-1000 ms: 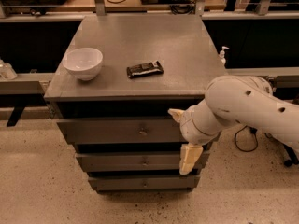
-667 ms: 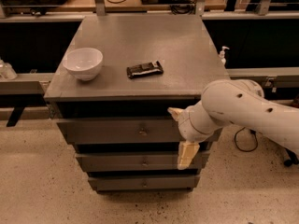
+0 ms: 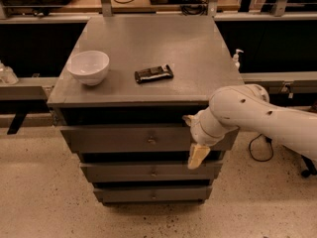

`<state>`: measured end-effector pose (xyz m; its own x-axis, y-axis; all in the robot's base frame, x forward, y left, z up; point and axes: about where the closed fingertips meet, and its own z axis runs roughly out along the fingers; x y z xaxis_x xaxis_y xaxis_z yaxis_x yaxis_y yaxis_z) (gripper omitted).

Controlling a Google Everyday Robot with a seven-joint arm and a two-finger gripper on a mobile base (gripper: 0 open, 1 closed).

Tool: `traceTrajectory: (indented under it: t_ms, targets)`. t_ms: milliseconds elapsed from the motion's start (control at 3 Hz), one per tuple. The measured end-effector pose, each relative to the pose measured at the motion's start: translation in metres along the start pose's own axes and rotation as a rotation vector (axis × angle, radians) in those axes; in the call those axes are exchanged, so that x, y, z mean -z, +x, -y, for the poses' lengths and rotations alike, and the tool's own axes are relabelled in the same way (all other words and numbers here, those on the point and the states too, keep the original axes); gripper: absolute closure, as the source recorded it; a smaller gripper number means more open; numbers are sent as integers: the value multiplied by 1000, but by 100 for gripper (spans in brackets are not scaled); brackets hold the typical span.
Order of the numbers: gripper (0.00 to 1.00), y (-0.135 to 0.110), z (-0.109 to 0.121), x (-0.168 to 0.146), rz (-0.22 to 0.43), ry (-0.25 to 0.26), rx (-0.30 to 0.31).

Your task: Open top drawer

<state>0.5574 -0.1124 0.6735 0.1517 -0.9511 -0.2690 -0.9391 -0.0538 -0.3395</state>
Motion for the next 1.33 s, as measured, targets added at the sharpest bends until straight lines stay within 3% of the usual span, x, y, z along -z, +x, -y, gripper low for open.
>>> traceTrajectory:
  t_ms: [333, 667, 1000, 1333]
  targets:
    - [34, 13, 8, -13, -36, -5, -35]
    - [53, 9, 0, -10, -53, -11, -53]
    - [60, 2, -18, 4, -51, -27, -56]
    - [53, 1, -17, 5, -51, -27, -56]
